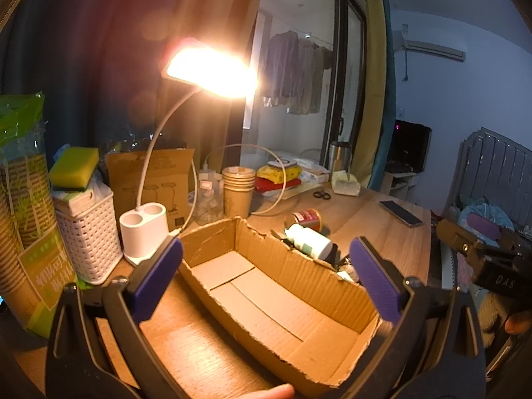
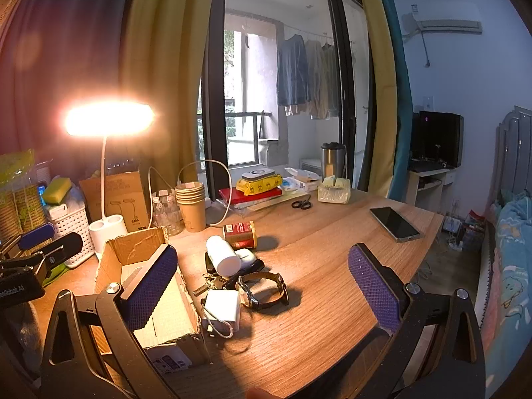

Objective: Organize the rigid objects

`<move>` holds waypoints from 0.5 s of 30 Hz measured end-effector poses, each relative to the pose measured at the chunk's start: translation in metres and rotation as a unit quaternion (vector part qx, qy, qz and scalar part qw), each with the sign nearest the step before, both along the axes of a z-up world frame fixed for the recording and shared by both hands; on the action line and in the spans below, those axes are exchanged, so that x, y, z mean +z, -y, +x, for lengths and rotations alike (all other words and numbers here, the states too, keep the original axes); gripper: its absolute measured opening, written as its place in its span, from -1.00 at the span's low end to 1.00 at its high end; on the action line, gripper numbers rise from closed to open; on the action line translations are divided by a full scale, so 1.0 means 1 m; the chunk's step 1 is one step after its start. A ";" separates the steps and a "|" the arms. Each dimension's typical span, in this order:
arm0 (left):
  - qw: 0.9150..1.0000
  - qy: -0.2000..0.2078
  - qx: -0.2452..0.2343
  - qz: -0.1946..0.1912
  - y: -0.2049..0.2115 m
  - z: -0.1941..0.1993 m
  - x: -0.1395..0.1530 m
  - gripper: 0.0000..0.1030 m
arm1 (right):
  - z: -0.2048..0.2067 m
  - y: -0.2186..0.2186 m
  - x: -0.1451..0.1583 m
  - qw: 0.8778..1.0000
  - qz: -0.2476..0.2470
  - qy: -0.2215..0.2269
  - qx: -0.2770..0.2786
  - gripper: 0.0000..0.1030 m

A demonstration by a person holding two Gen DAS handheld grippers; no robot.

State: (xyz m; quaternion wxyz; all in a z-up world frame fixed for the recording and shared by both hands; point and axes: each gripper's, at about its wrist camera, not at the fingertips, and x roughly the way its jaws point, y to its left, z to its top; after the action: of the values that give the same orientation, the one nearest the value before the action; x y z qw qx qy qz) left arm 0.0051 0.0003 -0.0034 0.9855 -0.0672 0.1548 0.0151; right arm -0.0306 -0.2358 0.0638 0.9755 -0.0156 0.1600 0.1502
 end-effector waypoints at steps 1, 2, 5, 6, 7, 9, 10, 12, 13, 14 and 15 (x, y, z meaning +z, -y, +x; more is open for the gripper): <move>1.000 -0.001 -0.001 0.000 0.000 0.000 0.000 0.96 | 0.000 0.000 0.000 1.000 0.000 0.000 0.000 1.00; 1.000 -0.001 -0.001 0.000 -0.001 0.001 0.000 0.96 | 0.000 0.000 0.000 1.000 0.000 0.000 0.000 1.00; 1.000 -0.002 -0.001 -0.003 -0.001 0.001 -0.001 0.96 | -0.001 0.000 -0.003 1.000 -0.001 0.000 -0.001 1.00; 1.000 -0.002 -0.004 -0.005 -0.001 0.001 -0.001 0.96 | -0.001 0.000 -0.002 1.000 -0.001 0.000 0.000 1.00; 1.000 -0.002 -0.005 -0.008 -0.002 0.001 -0.001 0.96 | -0.001 0.000 -0.002 1.000 0.000 0.000 0.000 1.00; 1.000 0.000 -0.003 -0.009 -0.001 0.000 -0.002 0.96 | -0.001 0.001 -0.002 1.000 0.000 -0.001 0.000 1.00; 1.000 0.000 -0.003 -0.009 -0.001 0.000 -0.001 0.96 | -0.001 0.001 -0.001 1.000 0.000 -0.001 0.000 1.00; 1.000 0.003 -0.003 -0.007 -0.001 -0.001 -0.002 0.96 | -0.001 0.001 -0.002 1.000 0.000 -0.001 0.000 1.00; 1.000 0.005 -0.004 -0.005 0.000 -0.002 -0.001 0.96 | -0.001 0.001 -0.002 1.000 0.000 -0.001 0.000 1.00; 1.000 0.005 -0.005 -0.004 0.001 -0.002 -0.001 0.96 | -0.001 0.001 -0.002 1.000 0.000 -0.001 0.000 1.00; 1.000 0.006 -0.006 -0.002 0.001 -0.003 -0.001 0.96 | -0.001 0.001 -0.002 1.000 0.000 -0.001 0.000 1.00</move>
State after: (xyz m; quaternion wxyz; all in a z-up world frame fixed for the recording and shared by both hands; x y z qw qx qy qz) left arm 0.0021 -0.0007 -0.0044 0.9864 -0.0688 0.1492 0.0085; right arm -0.0317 -0.2366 0.0617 0.9754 -0.0158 0.1609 0.1501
